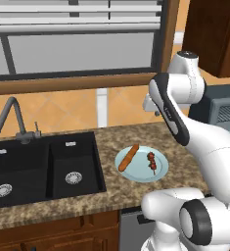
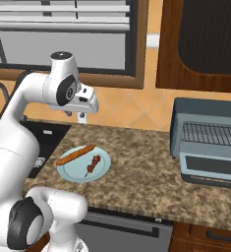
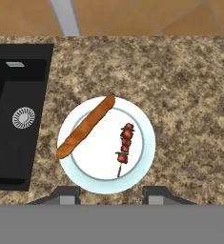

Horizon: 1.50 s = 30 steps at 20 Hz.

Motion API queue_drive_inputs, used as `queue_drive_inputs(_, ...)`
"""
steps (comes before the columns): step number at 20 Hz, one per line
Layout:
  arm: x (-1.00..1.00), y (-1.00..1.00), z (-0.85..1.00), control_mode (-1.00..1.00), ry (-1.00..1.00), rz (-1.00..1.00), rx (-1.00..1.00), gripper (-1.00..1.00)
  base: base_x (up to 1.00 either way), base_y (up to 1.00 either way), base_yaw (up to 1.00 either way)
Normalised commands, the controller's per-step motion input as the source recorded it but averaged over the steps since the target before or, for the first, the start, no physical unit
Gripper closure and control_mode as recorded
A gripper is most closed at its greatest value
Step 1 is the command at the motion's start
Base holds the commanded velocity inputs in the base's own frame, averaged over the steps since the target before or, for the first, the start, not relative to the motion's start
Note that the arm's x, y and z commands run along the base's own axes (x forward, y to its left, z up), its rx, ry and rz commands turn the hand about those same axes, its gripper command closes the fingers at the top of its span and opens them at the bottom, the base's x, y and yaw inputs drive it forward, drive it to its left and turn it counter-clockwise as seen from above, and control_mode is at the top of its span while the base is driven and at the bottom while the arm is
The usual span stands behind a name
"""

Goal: Pick up the kebab skewer and baguette bread, and place them inside the toaster oven. Close the toaster oven door and start by setting the timer.

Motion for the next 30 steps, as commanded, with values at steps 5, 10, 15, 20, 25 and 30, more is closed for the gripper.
queue_drive_inputs(5,0.0,0.0,0.0,1.0,0.0,0.0,0.0,-1.0,-0.02,-0.04,0.0)
queue_drive_inputs(10,0.0,0.0,0.0,1.0,0.0,0.0,0.0,-1.0,-0.07,-0.66,-0.04)
queue_drive_inputs(15,0.0,0.0,0.0,1.0,0.0,0.0,0.0,-1.0,-0.02,-0.8,-0.11)
queue_drive_inputs(20,0.0,0.0,0.0,1.0,0.0,0.0,0.0,-1.0,0.0,-0.61,-0.02)
queue_drive_inputs(25,0.0,0.0,0.0,1.0,0.0,0.0,0.0,-1.0,0.25,-0.33,0.07)
queue_drive_inputs(30,0.0,0.0,0.0,1.0,0.0,0.0,0.0,-1.0,0.29,-0.18,0.08)
